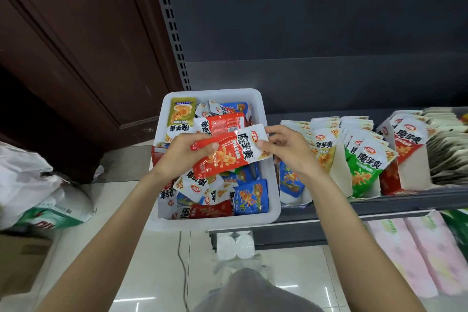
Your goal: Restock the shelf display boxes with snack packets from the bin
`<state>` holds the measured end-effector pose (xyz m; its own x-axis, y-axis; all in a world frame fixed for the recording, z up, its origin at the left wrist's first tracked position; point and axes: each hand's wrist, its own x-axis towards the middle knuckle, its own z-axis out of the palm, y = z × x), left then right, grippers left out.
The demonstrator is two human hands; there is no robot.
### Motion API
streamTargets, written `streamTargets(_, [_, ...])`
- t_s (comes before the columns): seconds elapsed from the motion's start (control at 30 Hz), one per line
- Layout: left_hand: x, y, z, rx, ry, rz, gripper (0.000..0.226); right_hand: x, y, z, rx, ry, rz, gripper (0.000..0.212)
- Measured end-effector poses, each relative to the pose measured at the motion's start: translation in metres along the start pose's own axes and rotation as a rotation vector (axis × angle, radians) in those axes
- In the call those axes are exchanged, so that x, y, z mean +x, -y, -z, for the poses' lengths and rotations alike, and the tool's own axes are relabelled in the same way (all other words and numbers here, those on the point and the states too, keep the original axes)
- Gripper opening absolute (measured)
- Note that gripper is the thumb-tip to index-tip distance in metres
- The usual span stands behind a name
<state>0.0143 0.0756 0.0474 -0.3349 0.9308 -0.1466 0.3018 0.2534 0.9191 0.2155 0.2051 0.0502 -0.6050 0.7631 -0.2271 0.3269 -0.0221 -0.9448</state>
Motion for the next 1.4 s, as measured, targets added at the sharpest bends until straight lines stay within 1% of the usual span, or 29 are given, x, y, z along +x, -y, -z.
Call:
streamTargets(0.07, [0.004, -0.004, -0.011, -0.024, 0.041, -0.037, 0.015, -0.008, -0.002, 0.009, -0.001, 0.017, 0.029, 0.022])
streamTargets(0.13, [0.009, -0.012, -0.025, 0.005, 0.095, -0.102, 0.012, -0.018, -0.005, 0.023, -0.026, -0.034, 0.093, 0.008])
streamTargets(0.17, [0.012, -0.017, -0.034, 0.048, 0.142, -0.141, 0.01, -0.024, -0.007, 0.032, -0.063, -0.082, 0.139, 0.009])
streamTargets(0.23, [0.019, -0.027, -0.053, 0.165, 0.256, -0.214, 0.012, -0.038, -0.013, 0.052, -0.198, -0.2, 0.241, 0.034])
streamTargets(0.27, [0.023, -0.034, -0.065, 0.22, 0.296, -0.247, 0.017, -0.047, -0.015, 0.063, -0.275, -0.257, 0.278, 0.04])
streamTargets(0.3, [0.028, -0.039, -0.077, 0.267, 0.314, -0.287, 0.021, -0.056, -0.016, 0.075, -0.345, -0.308, 0.311, 0.04])
streamTargets(0.37, [0.038, -0.053, -0.104, 0.321, 0.324, -0.374, 0.024, -0.078, -0.016, 0.099, -0.446, -0.395, 0.372, 0.027])
streamTargets(0.4, [0.043, -0.062, -0.118, 0.324, 0.328, -0.411, 0.023, -0.089, -0.016, 0.113, -0.486, -0.433, 0.399, 0.017])
streamTargets(0.43, [0.048, -0.072, -0.135, 0.322, 0.335, -0.449, 0.021, -0.1, -0.015, 0.129, -0.531, -0.48, 0.425, 0.012])
streamTargets(0.5, [0.056, -0.096, -0.17, 0.348, 0.343, -0.546, 0.02, -0.121, -0.014, 0.164, -0.642, -0.572, 0.45, 0.016])
streamTargets(0.6, [0.069, -0.131, -0.228, 0.429, 0.317, -0.678, 0.019, -0.143, -0.014, 0.214, -0.805, -0.684, 0.401, 0.014])
streamTargets(0.67, [0.079, -0.153, -0.266, 0.434, 0.303, -0.714, 0.018, -0.147, -0.017, 0.243, -0.924, -0.758, 0.36, 0.009])
streamTargets(0.7, [0.085, -0.161, -0.281, 0.401, 0.294, -0.713, 0.017, -0.145, -0.019, 0.255, -0.981, -0.78, 0.349, 0.007])
streamTargets(0.77, [0.099, -0.172, -0.305, 0.35, 0.244, -0.717, 0.014, -0.135, -0.022, 0.275, -1.054, -0.81, 0.341, 0.006])
streamTargets(0.8, [0.107, -0.176, -0.314, 0.361, 0.205, -0.732, 0.012, -0.129, -0.023, 0.283, -1.084, -0.816, 0.341, 0.006])
streamTargets(0.87, [0.123, -0.179, -0.329, 0.42, 0.142, -0.764, 0.011, -0.112, -0.028, 0.296, -1.157, -0.815, 0.345, 0.004])
streamTargets(0.93, [0.137, -0.178, -0.337, 0.499, 0.112, -0.765, 0.011, -0.093, -0.035, 0.305, -1.223, -0.797, 0.334, 0.004])
streamTargets(1.03, [0.154, -0.17, -0.345, 0.614, 0.11, -0.729, 0.012, -0.066, -0.052, 0.312, -1.3, -0.705, 0.282, 0.009])
streamTargets(1.1, [0.16, -0.166, -0.347, 0.681, 0.109, -0.748, 0.014, -0.049, -0.062, 0.311, -1.371, -0.64, 0.247, 0.011])
streamTargets(1.17, [0.165, -0.162, -0.349, 0.768, 0.107, -0.776, 0.019, -0.032, -0.073, 0.308, -1.45, -0.577, 0.193, 0.008])
streamTargets(1.23, [0.171, -0.161, -0.352, 0.86, 0.109, -0.775, 0.022, -0.016, -0.081, 0.303, -1.52, -0.526, 0.103, 0.016])
streamTargets(1.27, [0.174, -0.161, -0.353, 0.896, 0.11, -0.759, 0.022, -0.012, -0.083, 0.301, -1.559, -0.539, 0.07, 0.017])
streamTargets(1.33, [0.179, -0.163, -0.354, 0.919, 0.104, -0.715, 0.025, -0.007, -0.085, 0.297, -1.588, -0.62, 0.042, 0.016])
streamTargets(1.4, [0.18, -0.166, -0.352, 0.916, 0.096, -0.686, 0.028, -0.007, -0.088, 0.293, -1.506, -0.743, 0.113, 0.021])
